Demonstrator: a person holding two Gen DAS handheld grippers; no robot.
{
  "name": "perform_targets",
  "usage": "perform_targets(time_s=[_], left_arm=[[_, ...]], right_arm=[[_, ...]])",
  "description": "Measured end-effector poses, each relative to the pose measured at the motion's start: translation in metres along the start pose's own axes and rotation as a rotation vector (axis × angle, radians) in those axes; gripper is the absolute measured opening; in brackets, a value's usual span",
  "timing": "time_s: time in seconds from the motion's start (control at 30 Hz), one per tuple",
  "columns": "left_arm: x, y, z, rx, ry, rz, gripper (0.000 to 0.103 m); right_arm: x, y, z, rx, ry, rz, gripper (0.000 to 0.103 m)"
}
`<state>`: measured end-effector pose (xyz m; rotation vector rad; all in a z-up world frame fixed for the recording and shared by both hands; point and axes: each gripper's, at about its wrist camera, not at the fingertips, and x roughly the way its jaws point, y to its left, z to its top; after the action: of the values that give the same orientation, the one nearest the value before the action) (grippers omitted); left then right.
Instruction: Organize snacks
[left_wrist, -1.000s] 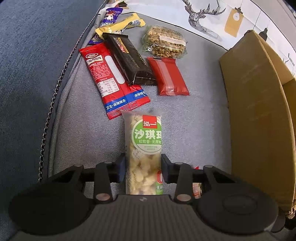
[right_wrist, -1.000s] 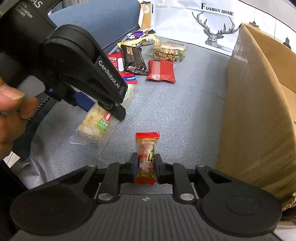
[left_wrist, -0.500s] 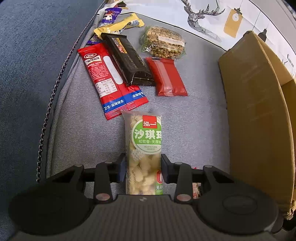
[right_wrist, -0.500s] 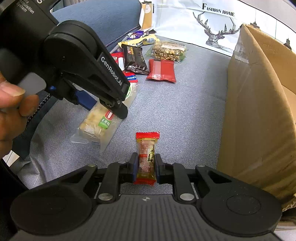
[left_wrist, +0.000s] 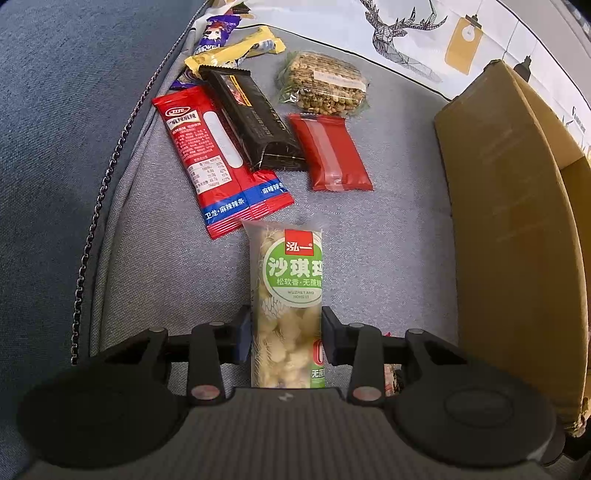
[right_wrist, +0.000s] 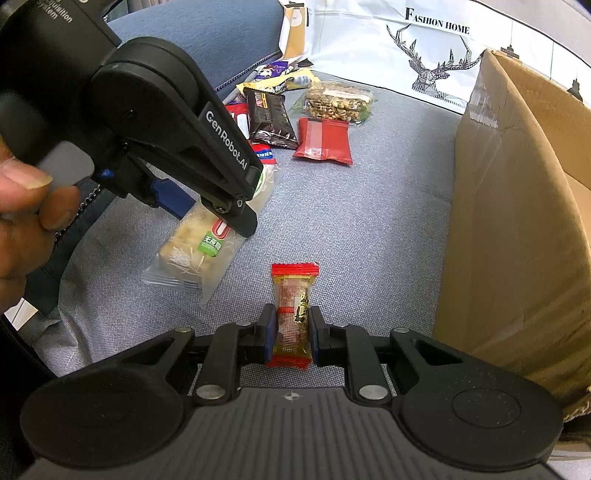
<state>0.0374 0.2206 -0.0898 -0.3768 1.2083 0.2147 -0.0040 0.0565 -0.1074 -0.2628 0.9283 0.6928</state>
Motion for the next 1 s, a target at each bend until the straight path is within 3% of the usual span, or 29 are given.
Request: perform_targets(time_s=[0.27, 0.4, 1.0], left_arm=[[-0.003, 0.0, 0.001, -0.001, -0.008, -0.022, 0.042], [-0.013, 0.001, 0.004, -0.022, -0.066, -0.068, 0.042], [-0.055, -0.007, 0.016, -0.047, -0.29, -0.183, 0.041]], right_arm=[[-0.004, 0.001, 0.002, 0.013, -0.021, -0.014, 0.017], [-0.012, 0.003, 0.006, 0.014, -0.063, -0.025, 0.017], [-0.08, -0.027, 0.031, 0.127, -0.352, -0.022, 0.017]])
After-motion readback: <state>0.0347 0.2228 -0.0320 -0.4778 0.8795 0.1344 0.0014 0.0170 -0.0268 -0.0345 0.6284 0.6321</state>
